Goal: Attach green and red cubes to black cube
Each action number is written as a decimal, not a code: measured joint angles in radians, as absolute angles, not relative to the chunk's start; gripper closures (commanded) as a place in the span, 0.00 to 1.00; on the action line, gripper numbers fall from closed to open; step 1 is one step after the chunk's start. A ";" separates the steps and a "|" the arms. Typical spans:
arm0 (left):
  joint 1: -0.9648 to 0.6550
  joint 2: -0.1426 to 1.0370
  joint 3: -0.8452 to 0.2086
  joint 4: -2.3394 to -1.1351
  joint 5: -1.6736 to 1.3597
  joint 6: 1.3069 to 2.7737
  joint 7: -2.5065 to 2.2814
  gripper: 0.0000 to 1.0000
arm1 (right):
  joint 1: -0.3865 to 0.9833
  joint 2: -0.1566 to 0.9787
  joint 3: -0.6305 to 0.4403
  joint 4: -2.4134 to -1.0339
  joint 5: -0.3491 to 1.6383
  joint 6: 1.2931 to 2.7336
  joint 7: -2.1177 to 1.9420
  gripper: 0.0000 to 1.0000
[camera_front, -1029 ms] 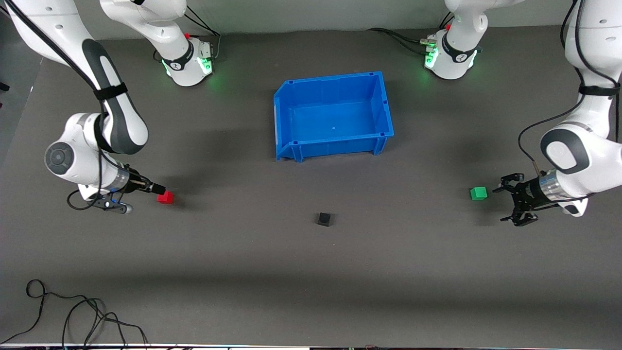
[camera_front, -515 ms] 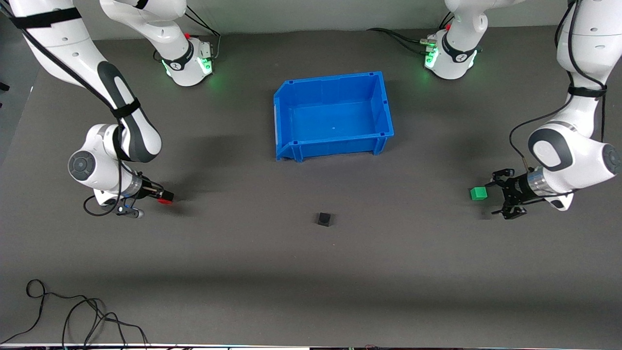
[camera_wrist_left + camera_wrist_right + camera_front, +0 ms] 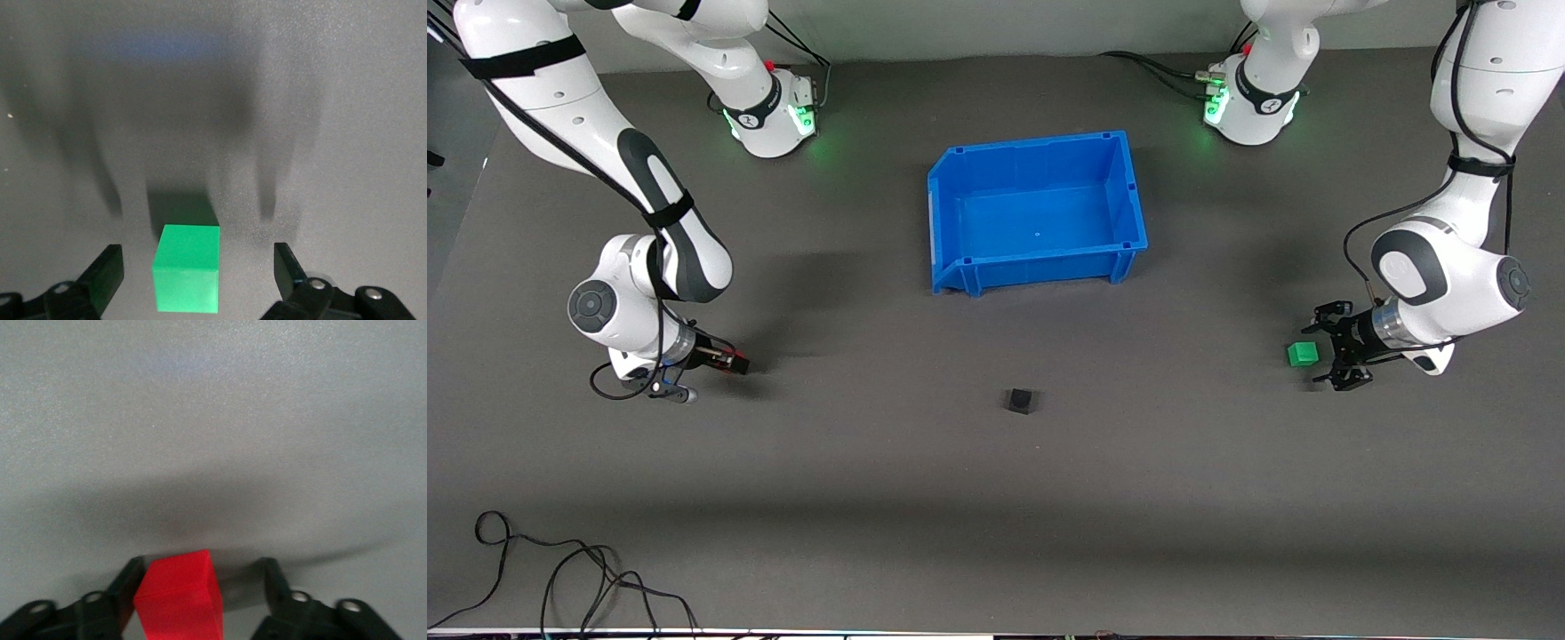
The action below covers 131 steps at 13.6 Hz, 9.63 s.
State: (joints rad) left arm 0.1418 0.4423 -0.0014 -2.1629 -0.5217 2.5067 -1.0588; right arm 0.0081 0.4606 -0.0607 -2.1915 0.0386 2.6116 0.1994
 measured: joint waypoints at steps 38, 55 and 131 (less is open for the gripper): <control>0.031 0.374 -0.008 -2.046 -0.597 2.390 -1.067 0.93 | 0.269 0.493 -0.047 -1.876 0.271 2.383 1.213 1.00; -0.455 0.527 -0.015 -1.951 -0.624 2.700 -1.422 0.94 | 0.597 0.909 -0.046 -1.232 0.138 2.158 2.266 1.00; -0.188 0.039 0.162 -1.655 -0.014 1.664 0.002 0.00 | 0.094 0.199 -0.155 -1.335 0.055 1.380 0.218 0.00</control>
State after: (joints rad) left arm -0.1876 0.0388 0.1616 -1.6550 -0.0142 1.6641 0.0022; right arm 0.0938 0.1992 -0.1546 -1.3347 0.0549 1.3802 0.2184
